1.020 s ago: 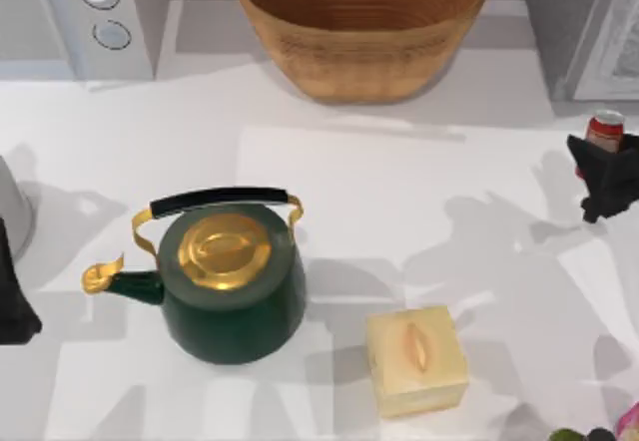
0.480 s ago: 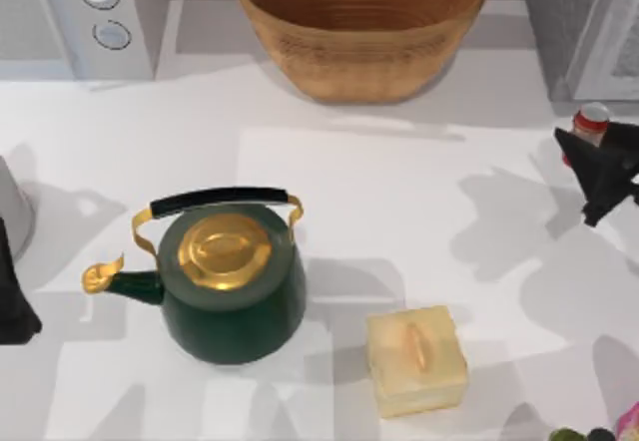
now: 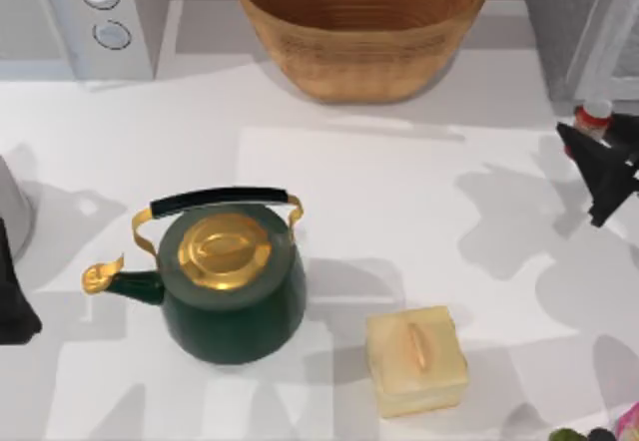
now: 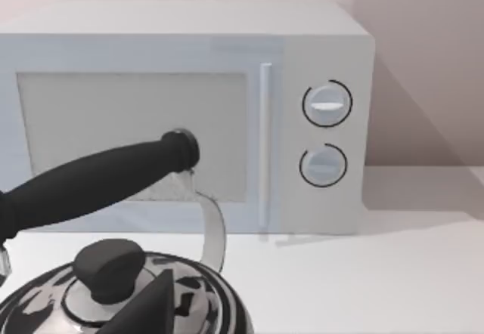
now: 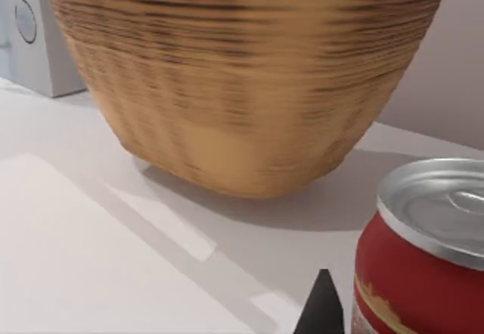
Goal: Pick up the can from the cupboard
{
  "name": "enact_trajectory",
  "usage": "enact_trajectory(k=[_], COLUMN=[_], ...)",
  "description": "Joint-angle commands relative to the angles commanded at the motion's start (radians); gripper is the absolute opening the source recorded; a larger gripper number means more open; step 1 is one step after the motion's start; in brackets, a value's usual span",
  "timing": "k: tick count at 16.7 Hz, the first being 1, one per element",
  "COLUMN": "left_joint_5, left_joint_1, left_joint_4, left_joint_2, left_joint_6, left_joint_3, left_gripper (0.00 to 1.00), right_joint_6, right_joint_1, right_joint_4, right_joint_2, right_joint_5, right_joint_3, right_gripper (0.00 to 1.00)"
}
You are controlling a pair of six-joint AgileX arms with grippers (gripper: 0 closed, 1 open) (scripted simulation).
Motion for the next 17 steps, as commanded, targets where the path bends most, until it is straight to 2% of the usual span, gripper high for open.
enact_trajectory(k=[14, 17], left_joint_5=[0.000, 0.000], left_joint_1=[0.000, 0.000], left_joint_4=[0.000, 0.000], left_joint_2=[0.000, 0.000], left_joint_6=[0.000, 0.000], left_joint_3=[0.000, 0.000], left_gripper=[1.00, 1.00], right_joint_6=[-0.002, -0.002], right_joint_1=[0.054, 0.054], right_joint_4=[-0.032, -0.032], right_joint_2=[0.043, 0.043], right_joint_5=[0.055, 0.055], right_joint_3=[0.073, 0.073], right_gripper=[0.00, 0.23])
